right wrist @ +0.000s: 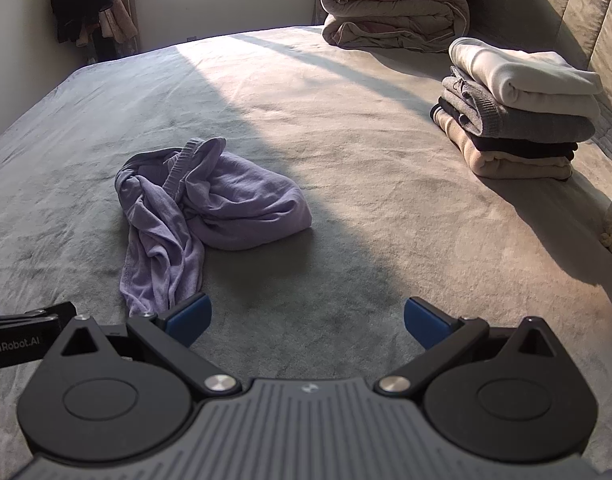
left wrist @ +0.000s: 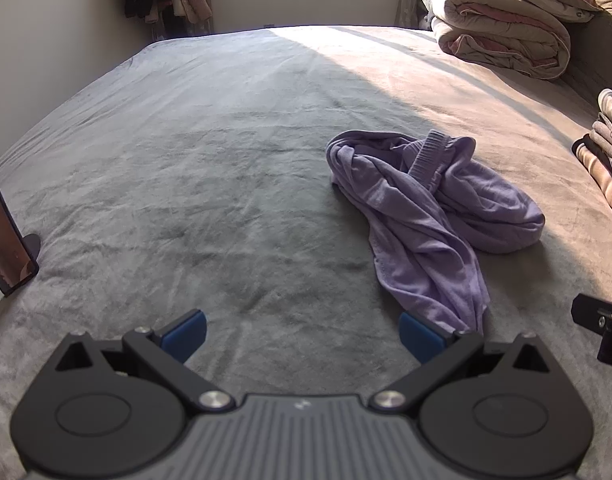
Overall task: Fold clothes
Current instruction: 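Move both tools toward the crumpled lavender garment on the bed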
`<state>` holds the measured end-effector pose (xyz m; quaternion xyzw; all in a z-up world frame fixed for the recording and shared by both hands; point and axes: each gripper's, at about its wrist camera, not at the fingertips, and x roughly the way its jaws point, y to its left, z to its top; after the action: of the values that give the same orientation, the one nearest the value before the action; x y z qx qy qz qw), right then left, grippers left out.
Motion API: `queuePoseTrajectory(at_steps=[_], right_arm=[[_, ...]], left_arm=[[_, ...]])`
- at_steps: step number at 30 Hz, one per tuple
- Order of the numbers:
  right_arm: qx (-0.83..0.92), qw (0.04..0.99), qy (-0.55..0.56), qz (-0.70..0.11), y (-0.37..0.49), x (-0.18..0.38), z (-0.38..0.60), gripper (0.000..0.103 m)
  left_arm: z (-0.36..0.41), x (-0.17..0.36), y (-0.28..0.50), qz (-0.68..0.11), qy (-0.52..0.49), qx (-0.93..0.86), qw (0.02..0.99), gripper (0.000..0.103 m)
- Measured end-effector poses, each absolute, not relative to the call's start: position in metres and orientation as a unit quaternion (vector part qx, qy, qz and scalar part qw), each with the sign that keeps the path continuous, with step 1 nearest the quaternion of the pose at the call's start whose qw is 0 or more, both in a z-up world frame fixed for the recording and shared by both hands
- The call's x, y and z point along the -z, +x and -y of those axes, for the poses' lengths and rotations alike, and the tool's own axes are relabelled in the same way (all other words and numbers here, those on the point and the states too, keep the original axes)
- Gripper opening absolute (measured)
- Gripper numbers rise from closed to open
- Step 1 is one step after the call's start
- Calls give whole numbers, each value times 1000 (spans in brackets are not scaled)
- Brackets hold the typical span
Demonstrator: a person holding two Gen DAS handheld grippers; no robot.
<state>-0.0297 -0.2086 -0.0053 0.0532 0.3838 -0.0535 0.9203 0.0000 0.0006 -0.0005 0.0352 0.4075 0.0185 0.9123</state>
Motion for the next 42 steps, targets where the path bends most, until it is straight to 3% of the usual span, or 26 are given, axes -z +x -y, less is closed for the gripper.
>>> queuePoseTrajectory(at_steps=[42], right_arm=[[48, 912, 32, -406, -20, 17, 203, 103]], left_arm=[[-15, 12, 10, -453, 19, -17, 891, 103]])
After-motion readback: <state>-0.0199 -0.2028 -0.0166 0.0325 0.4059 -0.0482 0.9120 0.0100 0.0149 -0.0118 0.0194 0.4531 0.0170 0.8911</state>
